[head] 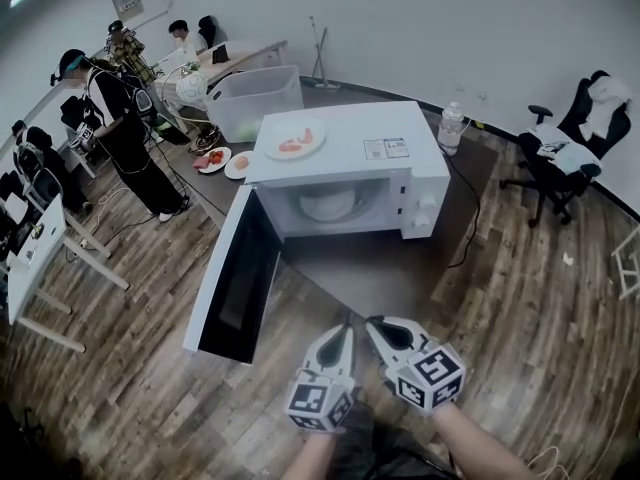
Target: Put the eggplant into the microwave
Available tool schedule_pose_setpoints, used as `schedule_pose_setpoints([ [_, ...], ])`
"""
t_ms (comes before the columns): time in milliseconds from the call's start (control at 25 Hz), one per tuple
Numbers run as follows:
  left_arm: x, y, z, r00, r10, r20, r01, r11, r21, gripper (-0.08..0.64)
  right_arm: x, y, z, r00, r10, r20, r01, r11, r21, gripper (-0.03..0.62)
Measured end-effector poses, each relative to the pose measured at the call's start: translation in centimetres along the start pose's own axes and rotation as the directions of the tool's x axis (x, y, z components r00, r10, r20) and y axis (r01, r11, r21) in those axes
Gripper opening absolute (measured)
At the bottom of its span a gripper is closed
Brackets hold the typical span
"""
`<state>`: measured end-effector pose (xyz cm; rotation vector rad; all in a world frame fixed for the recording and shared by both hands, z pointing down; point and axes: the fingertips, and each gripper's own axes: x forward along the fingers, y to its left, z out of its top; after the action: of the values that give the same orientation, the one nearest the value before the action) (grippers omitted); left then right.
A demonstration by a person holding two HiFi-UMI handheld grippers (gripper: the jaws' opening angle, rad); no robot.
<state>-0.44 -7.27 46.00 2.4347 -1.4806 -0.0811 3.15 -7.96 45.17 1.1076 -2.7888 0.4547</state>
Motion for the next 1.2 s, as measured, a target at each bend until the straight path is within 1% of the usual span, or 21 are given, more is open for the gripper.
schedule_pose_setpoints([
  [120,-0.9,-0.5,0.0,1.000,0.005,0.007,-0.005,1.000,0.003,-0.008,-0.9,0.6,0.0,1.000,0.006,0.011,-0.006,1.000,-0.010,0.000],
  [320,-2.0,-1.2,-0.4,1.000,0.021,0.009,-0.021,1.000,0.003,-0.008,-2.3,1.7,-0.4,1.000,0.018,-0.014,-0.019,0.999,-0.027,0.000],
  [720,-3.4,-2.5,-0.8,0.999,0.032,0.015,-0.033,0.999,0.001,-0.008,-4.0,2.7,-1.0,0.999,0.035,-0.012,-0.036,0.998,-0.045,0.000],
  [1200,-4.9,-4.2,-0.6,1.000,0.024,0.019,-0.024,0.999,0.034,-0.008,-5.9,3.8,-1.1,1.000,0.023,0.002,-0.023,0.998,-0.056,0.000],
])
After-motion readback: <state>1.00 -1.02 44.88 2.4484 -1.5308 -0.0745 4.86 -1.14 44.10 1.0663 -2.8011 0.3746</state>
